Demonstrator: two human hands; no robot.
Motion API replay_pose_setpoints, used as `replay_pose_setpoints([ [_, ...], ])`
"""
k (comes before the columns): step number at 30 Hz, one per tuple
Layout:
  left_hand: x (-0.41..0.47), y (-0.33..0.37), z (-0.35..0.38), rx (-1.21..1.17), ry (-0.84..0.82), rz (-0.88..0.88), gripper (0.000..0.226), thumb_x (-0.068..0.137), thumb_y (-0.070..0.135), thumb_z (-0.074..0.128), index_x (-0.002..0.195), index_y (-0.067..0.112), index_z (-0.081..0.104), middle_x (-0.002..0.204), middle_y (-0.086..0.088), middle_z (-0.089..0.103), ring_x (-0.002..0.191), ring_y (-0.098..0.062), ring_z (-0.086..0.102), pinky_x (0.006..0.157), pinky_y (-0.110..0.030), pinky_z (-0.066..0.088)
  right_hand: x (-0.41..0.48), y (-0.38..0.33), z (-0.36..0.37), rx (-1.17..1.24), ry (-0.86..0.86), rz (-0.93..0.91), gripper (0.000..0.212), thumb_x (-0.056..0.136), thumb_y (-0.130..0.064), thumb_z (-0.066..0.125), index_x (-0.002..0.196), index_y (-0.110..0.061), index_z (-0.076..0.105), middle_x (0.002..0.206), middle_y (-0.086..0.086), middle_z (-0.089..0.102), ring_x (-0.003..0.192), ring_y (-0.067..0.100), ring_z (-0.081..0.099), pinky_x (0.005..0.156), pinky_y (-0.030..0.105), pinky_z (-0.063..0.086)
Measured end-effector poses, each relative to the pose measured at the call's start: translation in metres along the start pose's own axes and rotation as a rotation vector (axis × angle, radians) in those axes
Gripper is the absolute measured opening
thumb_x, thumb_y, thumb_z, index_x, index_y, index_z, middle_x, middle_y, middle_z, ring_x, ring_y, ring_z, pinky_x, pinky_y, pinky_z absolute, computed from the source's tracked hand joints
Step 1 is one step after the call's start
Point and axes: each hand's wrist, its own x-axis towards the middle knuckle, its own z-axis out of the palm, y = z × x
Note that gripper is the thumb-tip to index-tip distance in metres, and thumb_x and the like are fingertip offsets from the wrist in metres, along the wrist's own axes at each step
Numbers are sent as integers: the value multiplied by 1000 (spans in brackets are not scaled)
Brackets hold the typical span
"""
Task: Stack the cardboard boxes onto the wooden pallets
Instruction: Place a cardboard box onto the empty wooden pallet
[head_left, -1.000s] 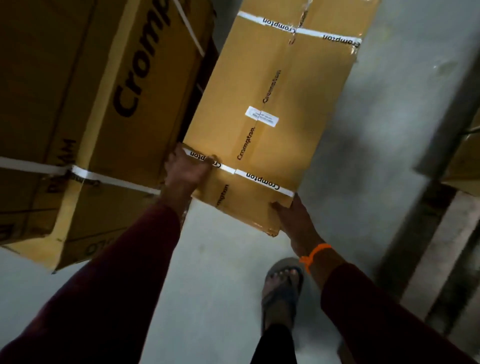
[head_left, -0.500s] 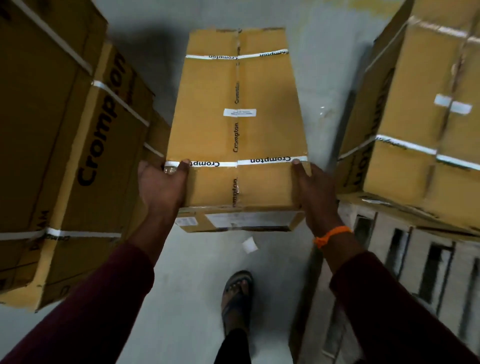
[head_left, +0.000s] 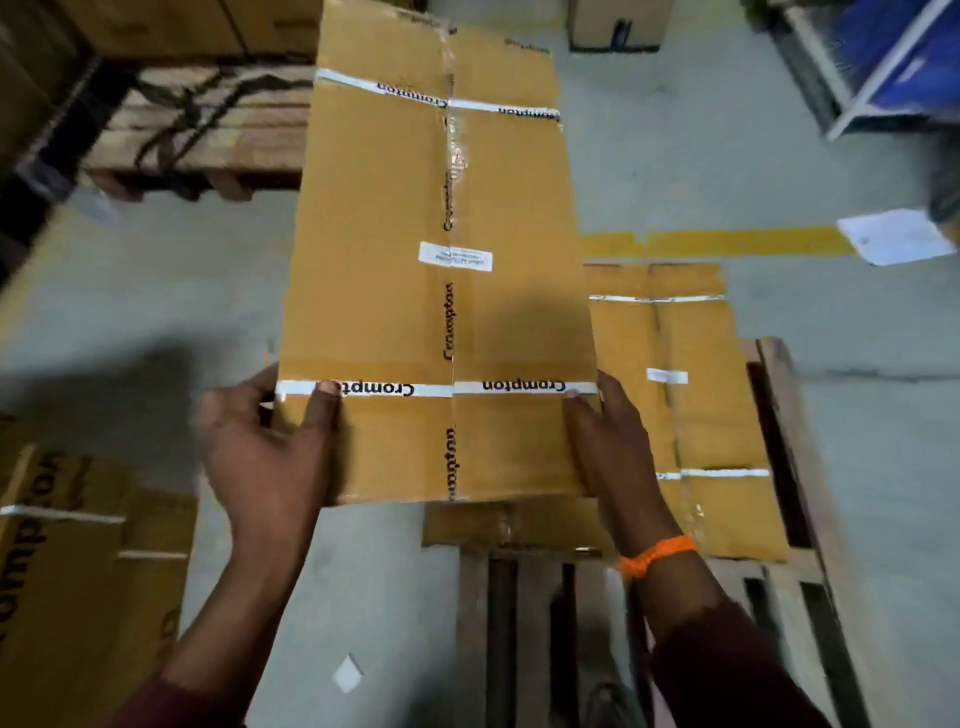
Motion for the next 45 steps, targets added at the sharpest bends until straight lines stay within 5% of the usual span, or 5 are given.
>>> replay_pose_setpoints([
  [9, -158, 195, 154, -157, -285, 123, 43, 88, 34, 76, 127, 20, 68, 107, 4, 53, 86, -3, 52, 72, 4, 33, 35, 23, -296, -62, 394, 167, 49, 82, -54, 50, 122, -29, 63, 121, -4, 70, 111, 25, 62, 100, 47, 49],
  [16, -249, 244, 257, -233, -465, 172, 43, 88, 28, 78, 127, 13, 69, 106, 2, 59, 94, -6, 55, 76, 3, 35, 49, 88, -429, -122, 561, 260, 47, 83, -59, 54, 120, -31, 63, 118, -4, 69, 107, 26, 62, 97, 48, 51],
  [26, -348, 235, 385, -225, -521, -25, 36, 88, 25, 77, 120, 11, 70, 107, -2, 63, 99, -17, 61, 85, -23, 46, 105, 177, -519, -286, 459, 322, 59, 83, -61, 45, 122, -22, 63, 122, 10, 69, 109, 36, 61, 94, 48, 48],
  [37, -443, 179, 489, -166, -436, -57, 20, 91, 21, 71, 109, 22, 62, 100, -2, 61, 92, -5, 51, 82, -14, 38, 168, 303, -566, -358, 297, 275, 60, 87, -63, 47, 124, -20, 65, 119, 7, 71, 106, 32, 62, 93, 46, 49],
  [45, -467, 129, 532, -39, -296, -59, 13, 92, 13, 70, 103, 5, 70, 97, -9, 65, 92, -26, 63, 78, -18, 36, 190, 389, -540, -270, 168, 290, 59, 84, -50, 49, 132, -17, 61, 127, 12, 67, 114, 37, 61, 96, 45, 46],
])
